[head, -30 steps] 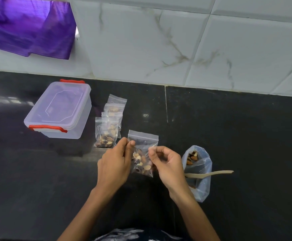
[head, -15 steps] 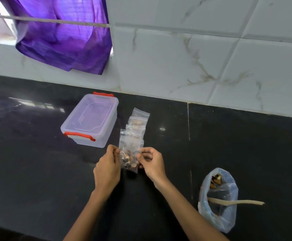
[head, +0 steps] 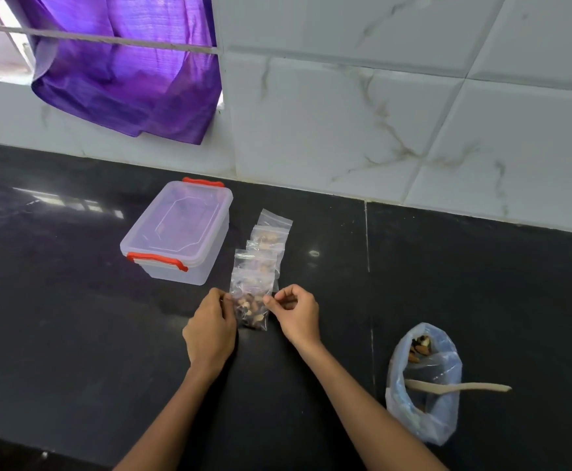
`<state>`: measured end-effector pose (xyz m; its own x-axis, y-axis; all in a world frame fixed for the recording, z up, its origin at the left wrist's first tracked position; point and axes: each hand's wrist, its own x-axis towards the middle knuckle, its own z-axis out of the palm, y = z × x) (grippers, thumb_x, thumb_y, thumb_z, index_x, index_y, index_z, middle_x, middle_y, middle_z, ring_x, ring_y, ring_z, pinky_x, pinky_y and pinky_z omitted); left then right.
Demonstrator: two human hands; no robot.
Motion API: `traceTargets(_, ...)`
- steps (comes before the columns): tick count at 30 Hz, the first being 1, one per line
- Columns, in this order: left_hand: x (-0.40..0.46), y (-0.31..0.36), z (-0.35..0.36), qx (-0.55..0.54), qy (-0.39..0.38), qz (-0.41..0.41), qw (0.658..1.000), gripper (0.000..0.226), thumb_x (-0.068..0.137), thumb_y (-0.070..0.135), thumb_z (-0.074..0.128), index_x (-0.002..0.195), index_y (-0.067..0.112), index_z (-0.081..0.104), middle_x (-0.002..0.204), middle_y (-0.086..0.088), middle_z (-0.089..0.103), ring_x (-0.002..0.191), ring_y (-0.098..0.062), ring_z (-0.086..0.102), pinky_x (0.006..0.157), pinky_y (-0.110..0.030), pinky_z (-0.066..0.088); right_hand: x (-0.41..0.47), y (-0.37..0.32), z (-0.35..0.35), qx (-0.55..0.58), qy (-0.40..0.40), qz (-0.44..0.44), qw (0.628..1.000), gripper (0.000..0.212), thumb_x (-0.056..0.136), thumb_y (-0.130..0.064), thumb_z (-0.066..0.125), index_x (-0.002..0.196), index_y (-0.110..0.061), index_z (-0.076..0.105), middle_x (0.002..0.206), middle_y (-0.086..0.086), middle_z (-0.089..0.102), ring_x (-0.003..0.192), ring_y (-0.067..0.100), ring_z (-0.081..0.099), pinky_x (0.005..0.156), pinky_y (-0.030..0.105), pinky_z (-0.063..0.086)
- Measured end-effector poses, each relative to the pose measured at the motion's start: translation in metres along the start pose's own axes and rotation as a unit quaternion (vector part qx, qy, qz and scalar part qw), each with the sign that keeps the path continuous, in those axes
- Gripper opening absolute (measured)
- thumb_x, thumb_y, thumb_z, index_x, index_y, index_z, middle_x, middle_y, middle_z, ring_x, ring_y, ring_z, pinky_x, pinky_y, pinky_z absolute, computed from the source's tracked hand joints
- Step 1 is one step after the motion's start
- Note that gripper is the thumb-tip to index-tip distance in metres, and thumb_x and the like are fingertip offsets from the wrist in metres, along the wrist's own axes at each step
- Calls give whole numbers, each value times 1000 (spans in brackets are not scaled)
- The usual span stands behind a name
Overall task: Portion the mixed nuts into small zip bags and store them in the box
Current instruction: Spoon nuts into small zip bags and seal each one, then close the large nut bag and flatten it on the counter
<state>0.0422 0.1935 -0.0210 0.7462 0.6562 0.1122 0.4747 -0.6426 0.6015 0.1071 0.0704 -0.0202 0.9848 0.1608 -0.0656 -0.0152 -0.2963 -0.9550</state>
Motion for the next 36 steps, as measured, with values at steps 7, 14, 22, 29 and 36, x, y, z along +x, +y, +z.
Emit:
traceTargets(7,-23,5,-8,-70,63,57,994,12,95,20,54,100,10,56,102,-3,55,69,-19,55,57,-31,36,-31,-21,-26,32,-36,25,999,16,82,-21,73,76,-17,59,75,-9,60,72,1,56,66,9,45)
traceTargets(14,-64,40,-14,-103,29,192,975,25,91,23,51,111,10,59,115,-6,59,101,-22,57,88,-37,40,-81,-47,-94,-41,-12,-19,999,9,83,-23,71,81,-24,62,77,-10,65,74,-1,60,71,16,50)
traceTargets(22,-111,72,-2,-88,-59,283,953,43,92,30,45,131,14,52,145,-3,46,142,-16,26,116,-46,16,-111,-26,-208,-356,92,40,929,5,84,-26,69,86,-30,67,90,-11,63,83,5,59,78,28,49)
traceTargets(29,-134,87,0,-84,-90,291,949,40,95,23,54,134,15,50,148,-2,42,143,-14,20,117,-43,8,-122,-4,-237,-498,58,35,864,16,85,-28,68,100,-31,69,106,-13,61,105,7,55,108,35,30)
traceTargets(36,-147,92,0,-97,-99,281,950,38,95,21,55,133,15,51,146,-2,44,143,-15,24,116,-44,7,-125,5,-233,-522,72,18,850,8,88,-25,64,92,-30,67,95,-12,62,94,9,58,112,37,26)
